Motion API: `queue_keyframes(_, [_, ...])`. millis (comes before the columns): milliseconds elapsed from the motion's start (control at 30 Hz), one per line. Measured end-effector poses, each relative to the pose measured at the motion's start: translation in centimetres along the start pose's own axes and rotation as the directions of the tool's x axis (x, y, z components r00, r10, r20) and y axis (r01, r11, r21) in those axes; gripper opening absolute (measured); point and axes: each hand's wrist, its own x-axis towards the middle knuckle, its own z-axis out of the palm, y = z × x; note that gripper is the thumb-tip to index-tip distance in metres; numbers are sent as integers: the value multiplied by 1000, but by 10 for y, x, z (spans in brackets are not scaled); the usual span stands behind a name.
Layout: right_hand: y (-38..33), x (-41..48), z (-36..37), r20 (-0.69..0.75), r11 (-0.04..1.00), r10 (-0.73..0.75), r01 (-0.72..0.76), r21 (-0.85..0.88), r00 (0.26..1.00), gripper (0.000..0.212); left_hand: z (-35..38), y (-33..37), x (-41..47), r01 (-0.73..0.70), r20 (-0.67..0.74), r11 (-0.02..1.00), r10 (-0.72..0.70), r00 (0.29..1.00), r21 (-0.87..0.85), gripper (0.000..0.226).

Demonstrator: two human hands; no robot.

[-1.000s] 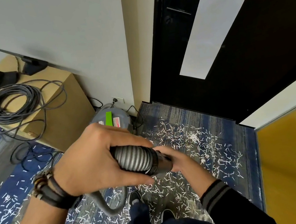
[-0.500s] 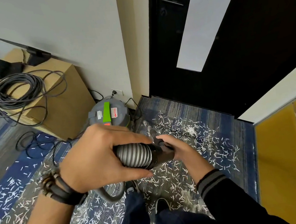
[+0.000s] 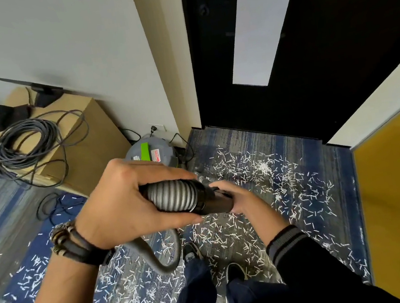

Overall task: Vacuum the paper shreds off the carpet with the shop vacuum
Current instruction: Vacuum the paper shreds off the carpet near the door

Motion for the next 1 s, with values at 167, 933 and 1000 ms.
queue_keyframes(167, [-6, 8, -6, -42, 997, -66, 68, 31, 997, 12, 8, -22, 17, 6, 98, 1000, -8, 995, 20, 56])
queue_keyframes(933, [-17, 75, -14, -23, 998, -55, 56, 37, 998, 38, -2, -37, 66, -50, 75, 994, 57, 996, -97, 51])
queue_keyframes(1000, [-19, 64, -23, -39, 998, -48, 50, 30, 998, 31, 8, -31, 69, -49, 82, 992, 59, 995, -112, 52])
